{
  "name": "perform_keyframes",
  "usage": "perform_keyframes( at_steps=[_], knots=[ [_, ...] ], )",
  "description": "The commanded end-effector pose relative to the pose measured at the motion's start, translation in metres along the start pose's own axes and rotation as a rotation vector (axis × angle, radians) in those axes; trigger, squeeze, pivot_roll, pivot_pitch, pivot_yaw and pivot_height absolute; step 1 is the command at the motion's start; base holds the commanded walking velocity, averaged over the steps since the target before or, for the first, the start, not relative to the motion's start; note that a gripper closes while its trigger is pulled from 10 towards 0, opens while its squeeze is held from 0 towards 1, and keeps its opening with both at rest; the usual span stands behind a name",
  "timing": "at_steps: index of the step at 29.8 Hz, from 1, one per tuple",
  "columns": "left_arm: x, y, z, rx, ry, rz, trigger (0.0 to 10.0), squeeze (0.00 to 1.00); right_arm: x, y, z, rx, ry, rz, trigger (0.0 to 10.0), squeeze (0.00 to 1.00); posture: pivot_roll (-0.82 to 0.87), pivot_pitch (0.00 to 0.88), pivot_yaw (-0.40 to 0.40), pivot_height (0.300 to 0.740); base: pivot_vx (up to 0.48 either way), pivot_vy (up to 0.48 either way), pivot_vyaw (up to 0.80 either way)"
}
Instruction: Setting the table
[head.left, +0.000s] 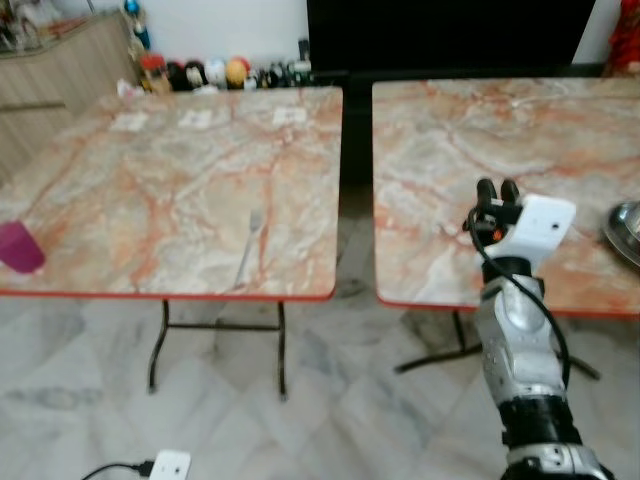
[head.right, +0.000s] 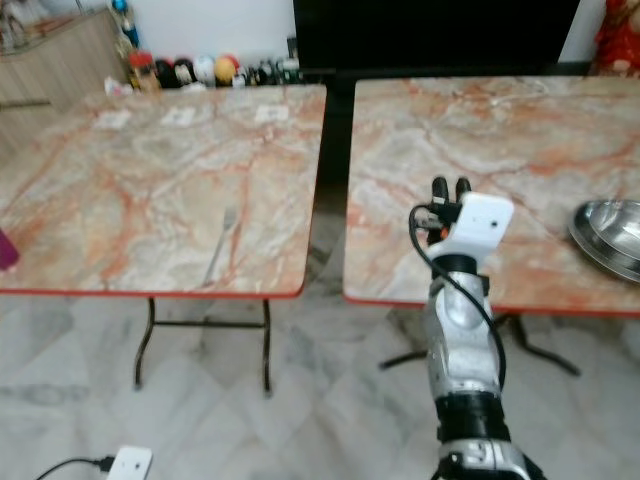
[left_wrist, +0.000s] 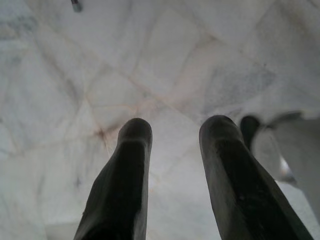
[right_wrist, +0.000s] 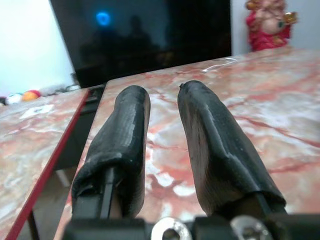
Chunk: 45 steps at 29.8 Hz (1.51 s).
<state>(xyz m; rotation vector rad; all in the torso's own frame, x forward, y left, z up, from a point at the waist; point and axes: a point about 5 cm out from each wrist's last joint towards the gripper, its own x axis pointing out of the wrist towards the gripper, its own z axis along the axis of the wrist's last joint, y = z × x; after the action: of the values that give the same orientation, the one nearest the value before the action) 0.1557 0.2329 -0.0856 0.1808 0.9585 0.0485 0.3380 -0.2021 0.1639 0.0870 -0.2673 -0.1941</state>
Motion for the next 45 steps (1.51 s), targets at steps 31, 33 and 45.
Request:
perform_keyframes(
  at_steps=[31, 33, 45],
  knots=[
    [0.004, 0.009, 0.023, -0.023, -0.079, 0.028, 10.0, 0.00, 0.012, 0.018, 0.010, 0.017, -0.012, 0.054, 10.0, 0.00, -0.07, 0.094, 0.044, 0.740, 0.000, 0.351, 0.00],
    [0.003, 0.009, 0.025, -0.027, -0.092, 0.019, 10.0, 0.00, 0.011, 0.019, 0.009, 0.018, -0.006, 0.055, 10.0, 0.00, -0.07, 0.095, 0.044, 0.740, 0.000, 0.000, 0.00],
    [0.004, 0.007, 0.026, -0.017, -0.085, 0.015, 10.0, 0.00, 0.011, 0.020, 0.007, 0.018, 0.003, 0.062, 10.0, 0.00, -0.07, 0.094, 0.046, 0.740, 0.092, 0.000, 0.00]
  ],
)
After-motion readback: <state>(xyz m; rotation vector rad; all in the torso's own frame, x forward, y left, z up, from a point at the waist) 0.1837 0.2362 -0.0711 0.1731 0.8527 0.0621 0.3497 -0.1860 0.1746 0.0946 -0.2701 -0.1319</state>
